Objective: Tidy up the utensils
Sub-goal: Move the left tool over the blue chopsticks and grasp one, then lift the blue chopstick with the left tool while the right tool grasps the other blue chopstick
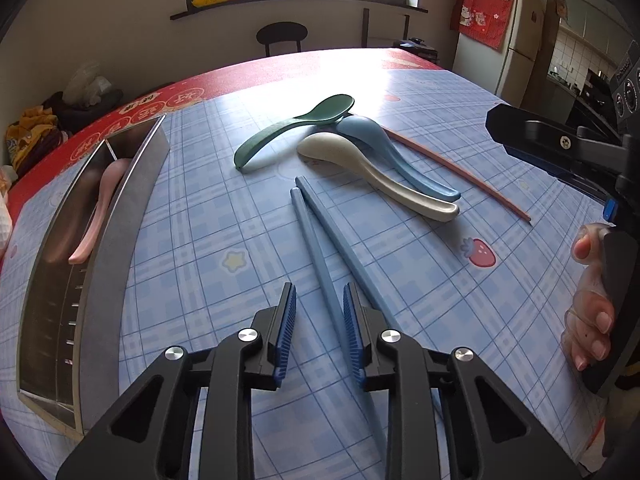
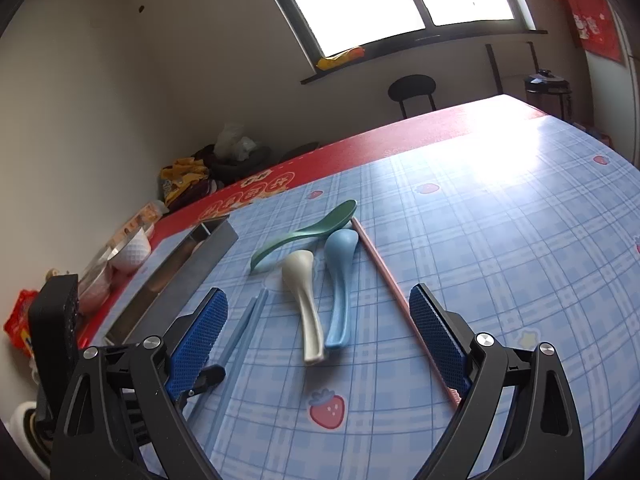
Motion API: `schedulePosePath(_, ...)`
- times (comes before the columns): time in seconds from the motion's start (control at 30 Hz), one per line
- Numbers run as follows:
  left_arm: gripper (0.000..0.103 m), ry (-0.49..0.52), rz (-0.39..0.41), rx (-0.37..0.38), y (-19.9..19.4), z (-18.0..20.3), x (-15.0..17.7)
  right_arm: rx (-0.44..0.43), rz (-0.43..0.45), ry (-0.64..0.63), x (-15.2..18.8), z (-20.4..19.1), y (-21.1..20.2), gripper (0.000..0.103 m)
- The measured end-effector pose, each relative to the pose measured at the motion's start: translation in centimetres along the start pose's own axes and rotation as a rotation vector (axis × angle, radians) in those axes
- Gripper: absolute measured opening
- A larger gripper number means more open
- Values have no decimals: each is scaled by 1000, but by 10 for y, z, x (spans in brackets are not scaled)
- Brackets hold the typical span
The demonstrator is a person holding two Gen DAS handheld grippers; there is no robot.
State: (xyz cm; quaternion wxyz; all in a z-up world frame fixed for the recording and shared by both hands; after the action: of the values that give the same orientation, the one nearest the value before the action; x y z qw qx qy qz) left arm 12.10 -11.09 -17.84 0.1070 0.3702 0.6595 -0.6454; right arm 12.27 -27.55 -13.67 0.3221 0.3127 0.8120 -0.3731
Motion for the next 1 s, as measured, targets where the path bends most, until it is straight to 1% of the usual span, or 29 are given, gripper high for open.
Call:
schedulePosePath(0.53,23,-9,12,9,-1,0,3,-15,3,16,0,2,0,89)
schedulePosePath(0.6,20,-14,13,8,-2,-1,3,-15,2,21,0,3,0,89)
schedulePosePath(0.67,13,-31,12,2,-2,-4,3,-17,1,25,0,4,0,89)
schedulePosePath(0.73,9,-42,12,8,-2,-6,3,-18,0,30,0,5,0,89)
schedulePosePath(0.87,6,-58,18,23,-2,-9,3,-21,-1,37,-1,6,1,89)
schedulePosePath(1.0,6,-69,38,36,-6,-10,4,-25,-6,45,0,7,2,89)
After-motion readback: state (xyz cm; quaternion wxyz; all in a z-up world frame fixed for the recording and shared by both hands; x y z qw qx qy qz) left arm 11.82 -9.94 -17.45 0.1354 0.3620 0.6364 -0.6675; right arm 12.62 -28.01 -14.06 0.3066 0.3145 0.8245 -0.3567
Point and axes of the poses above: each gripper's, at about its wrist camera, not at the fingertips, and y roughly the way its jaws point, z to its right, x to its underside, the point moved 3 cm from there along y, roughly the way its jaws point, and after that the axes turned 11 degrees about -x, right-handed, at the moved point
